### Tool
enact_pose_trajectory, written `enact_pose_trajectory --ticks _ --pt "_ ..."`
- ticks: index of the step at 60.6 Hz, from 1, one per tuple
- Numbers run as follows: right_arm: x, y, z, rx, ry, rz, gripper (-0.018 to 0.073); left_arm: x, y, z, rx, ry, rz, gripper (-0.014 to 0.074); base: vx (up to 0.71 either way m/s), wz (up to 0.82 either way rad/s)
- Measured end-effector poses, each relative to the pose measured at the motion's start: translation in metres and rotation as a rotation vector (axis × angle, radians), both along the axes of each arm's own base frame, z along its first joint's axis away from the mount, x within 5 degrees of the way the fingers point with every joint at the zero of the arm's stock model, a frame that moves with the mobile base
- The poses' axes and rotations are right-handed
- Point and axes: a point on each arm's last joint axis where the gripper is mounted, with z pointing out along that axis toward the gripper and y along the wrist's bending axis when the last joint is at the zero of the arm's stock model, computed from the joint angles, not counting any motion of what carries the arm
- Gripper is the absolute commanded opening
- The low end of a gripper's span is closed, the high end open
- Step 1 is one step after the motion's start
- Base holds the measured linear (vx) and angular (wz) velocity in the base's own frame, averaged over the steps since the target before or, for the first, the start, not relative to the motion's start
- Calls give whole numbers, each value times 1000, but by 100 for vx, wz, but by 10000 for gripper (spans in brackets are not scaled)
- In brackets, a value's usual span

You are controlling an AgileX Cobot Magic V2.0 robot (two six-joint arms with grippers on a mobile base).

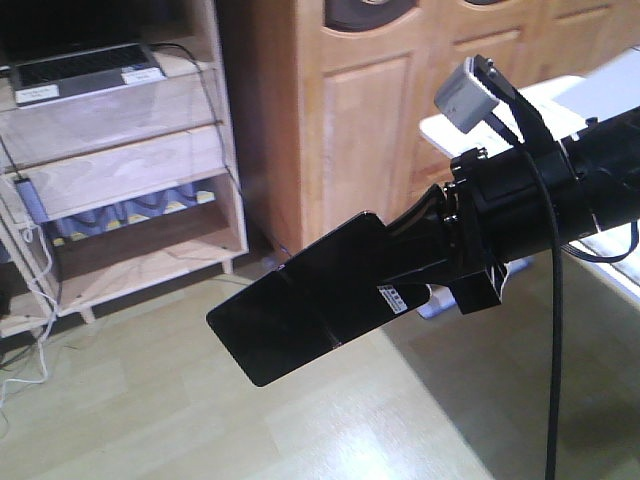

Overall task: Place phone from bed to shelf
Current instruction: 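Drive the base toward the wooden shelf with the laptop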

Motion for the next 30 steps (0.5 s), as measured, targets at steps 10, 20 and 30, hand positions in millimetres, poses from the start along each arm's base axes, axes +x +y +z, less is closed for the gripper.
enact_pose_trajectory --ticks 10,20,30 --pt "0 0 0 0 0 0 -2 0 0 0 0 0 0 1 37 29" --pt "0 0 0 0 0 0 -2 0 0 0 0 0 0 1 36 24" --pt "0 0 0 0 0 0 -2 0 0 0 0 0 0 1 34 23"
